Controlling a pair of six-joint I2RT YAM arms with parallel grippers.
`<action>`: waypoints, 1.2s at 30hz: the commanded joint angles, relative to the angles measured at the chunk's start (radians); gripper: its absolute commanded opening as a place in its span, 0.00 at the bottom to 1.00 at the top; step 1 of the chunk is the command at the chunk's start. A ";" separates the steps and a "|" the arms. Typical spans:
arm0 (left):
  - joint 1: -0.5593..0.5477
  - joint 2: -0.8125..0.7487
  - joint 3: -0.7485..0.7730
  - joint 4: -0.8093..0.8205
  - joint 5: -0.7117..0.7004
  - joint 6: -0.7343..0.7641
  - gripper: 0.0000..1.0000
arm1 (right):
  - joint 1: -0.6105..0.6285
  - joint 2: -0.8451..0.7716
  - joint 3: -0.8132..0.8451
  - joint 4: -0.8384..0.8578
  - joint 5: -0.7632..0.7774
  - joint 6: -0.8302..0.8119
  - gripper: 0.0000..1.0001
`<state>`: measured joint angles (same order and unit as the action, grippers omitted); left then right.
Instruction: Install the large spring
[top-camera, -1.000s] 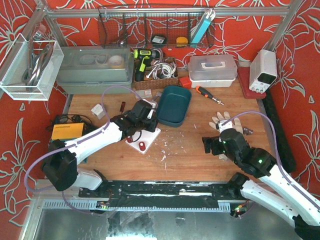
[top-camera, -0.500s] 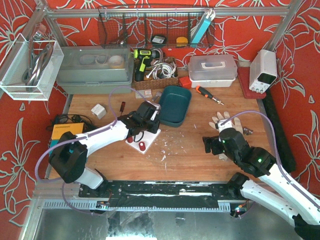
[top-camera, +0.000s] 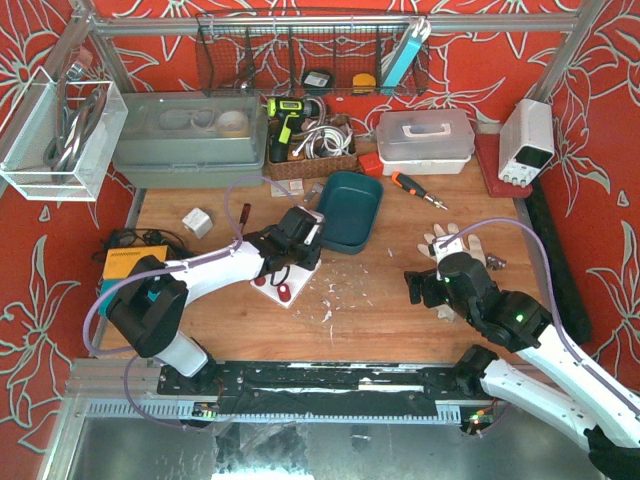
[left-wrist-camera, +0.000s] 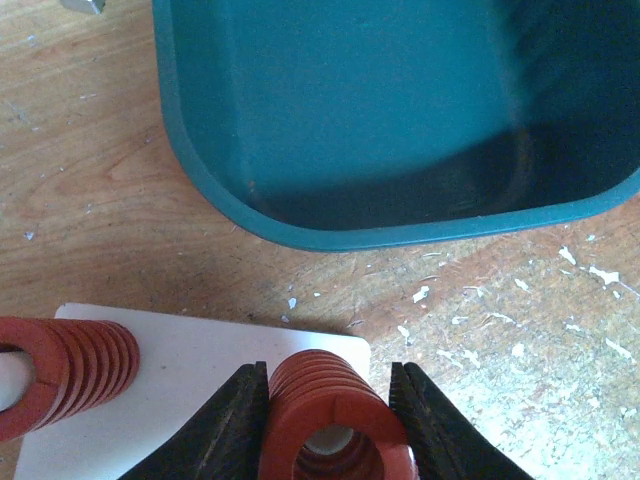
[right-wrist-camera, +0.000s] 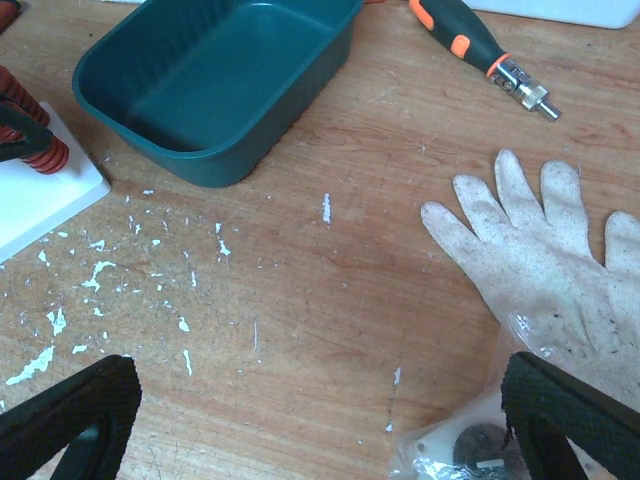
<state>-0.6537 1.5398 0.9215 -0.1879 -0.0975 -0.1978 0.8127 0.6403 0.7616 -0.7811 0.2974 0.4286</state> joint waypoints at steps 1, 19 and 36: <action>-0.003 0.005 -0.005 0.016 -0.012 0.011 0.38 | 0.003 0.020 0.037 0.003 0.021 -0.017 0.99; -0.002 -0.174 0.052 -0.050 -0.039 -0.109 0.66 | 0.000 0.134 0.051 0.120 0.195 -0.110 0.99; 0.017 -0.330 -0.288 0.508 -0.534 0.263 1.00 | -0.344 0.306 -0.205 0.865 0.271 -0.454 0.99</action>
<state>-0.6537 1.2110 0.7261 0.0578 -0.3992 -0.0933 0.5587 0.8974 0.5915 -0.1406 0.6086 0.0669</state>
